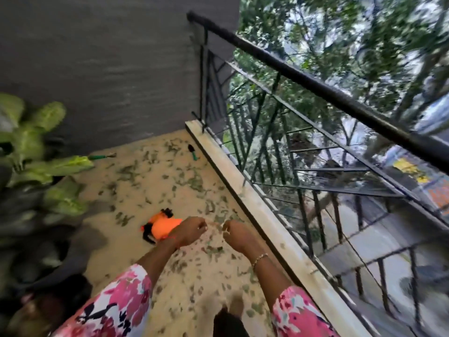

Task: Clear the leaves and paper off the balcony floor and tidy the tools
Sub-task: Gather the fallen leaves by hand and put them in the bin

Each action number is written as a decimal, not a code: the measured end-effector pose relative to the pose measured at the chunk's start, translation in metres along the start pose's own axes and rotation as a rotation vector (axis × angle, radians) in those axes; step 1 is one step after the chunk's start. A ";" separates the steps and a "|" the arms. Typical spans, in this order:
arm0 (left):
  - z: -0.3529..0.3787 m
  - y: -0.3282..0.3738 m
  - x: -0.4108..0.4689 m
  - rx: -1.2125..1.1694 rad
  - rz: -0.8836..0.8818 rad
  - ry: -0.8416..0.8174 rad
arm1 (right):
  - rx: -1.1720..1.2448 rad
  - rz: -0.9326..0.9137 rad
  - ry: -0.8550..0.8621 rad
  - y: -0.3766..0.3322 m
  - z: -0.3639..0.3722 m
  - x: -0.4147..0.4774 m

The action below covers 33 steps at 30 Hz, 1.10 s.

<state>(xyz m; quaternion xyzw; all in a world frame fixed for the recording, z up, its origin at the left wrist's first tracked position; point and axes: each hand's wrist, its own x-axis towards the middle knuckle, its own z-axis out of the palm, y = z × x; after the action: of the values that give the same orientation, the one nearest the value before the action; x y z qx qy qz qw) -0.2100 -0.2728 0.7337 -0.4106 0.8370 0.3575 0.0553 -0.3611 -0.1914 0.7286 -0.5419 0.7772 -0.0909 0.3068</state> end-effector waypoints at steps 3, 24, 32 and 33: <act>-0.021 -0.013 0.031 -0.027 -0.069 0.037 | -0.049 -0.085 -0.046 -0.008 -0.016 0.050; -0.154 -0.064 0.190 -0.126 -0.365 0.362 | -0.315 -0.455 -0.186 -0.075 -0.107 0.314; -0.202 -0.129 0.251 -0.147 -0.396 0.285 | -0.307 -0.416 -0.213 -0.110 -0.105 0.410; -0.210 -0.136 0.260 -0.133 -0.382 0.267 | -0.314 -0.418 -0.208 -0.115 -0.106 0.422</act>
<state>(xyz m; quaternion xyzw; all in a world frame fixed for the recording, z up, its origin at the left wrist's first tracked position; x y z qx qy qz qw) -0.2392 -0.6323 0.7133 -0.6077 0.7188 0.3373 -0.0165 -0.4265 -0.6367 0.7081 -0.7376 0.6176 0.0254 0.2720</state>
